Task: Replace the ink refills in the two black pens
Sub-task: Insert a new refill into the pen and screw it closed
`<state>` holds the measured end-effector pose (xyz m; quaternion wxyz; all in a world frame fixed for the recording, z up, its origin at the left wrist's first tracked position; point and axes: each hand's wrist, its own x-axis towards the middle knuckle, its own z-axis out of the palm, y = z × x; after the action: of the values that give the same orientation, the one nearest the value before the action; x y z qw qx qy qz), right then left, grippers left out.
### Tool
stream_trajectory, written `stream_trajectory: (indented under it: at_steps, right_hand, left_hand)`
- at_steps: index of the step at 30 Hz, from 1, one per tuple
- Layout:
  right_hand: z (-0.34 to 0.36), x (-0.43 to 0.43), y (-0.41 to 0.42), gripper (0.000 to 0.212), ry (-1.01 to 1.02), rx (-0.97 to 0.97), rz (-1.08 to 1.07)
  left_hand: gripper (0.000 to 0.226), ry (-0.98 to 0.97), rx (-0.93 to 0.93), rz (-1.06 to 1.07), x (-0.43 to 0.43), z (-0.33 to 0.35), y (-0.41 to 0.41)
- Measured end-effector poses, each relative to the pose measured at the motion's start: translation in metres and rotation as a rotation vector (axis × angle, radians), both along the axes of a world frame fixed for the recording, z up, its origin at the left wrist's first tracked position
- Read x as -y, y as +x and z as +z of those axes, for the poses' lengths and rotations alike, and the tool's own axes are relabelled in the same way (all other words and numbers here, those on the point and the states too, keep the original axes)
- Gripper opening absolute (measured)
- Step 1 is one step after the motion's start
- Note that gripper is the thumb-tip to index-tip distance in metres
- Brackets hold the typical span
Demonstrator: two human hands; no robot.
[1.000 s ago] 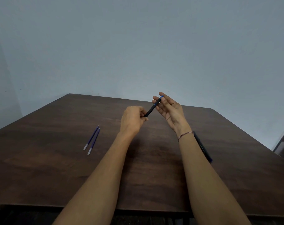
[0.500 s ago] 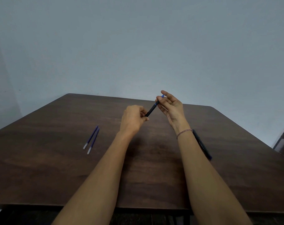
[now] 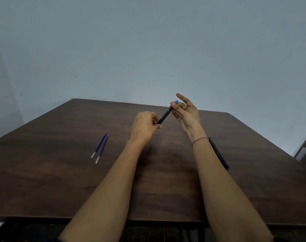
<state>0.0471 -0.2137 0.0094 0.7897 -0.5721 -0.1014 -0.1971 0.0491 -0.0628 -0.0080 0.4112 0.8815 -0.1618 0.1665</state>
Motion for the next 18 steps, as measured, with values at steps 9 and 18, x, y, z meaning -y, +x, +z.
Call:
stream_trajectory:
  at_steps: [9, 18]
  right_hand:
    - [0.0019, 0.0053, -0.0012, 0.038, -0.015, -0.012, 0.071]
    - [0.0009, 0.0059, 0.0011, 0.039, -0.031, -0.006, -0.004]
  left_hand:
    - [0.024, -0.044, 0.016, 0.007, -0.0011, 0.0013, -0.0003]
    - [0.024, -0.037, 0.032, -0.006, -0.0001, 0.0006, 0.0010]
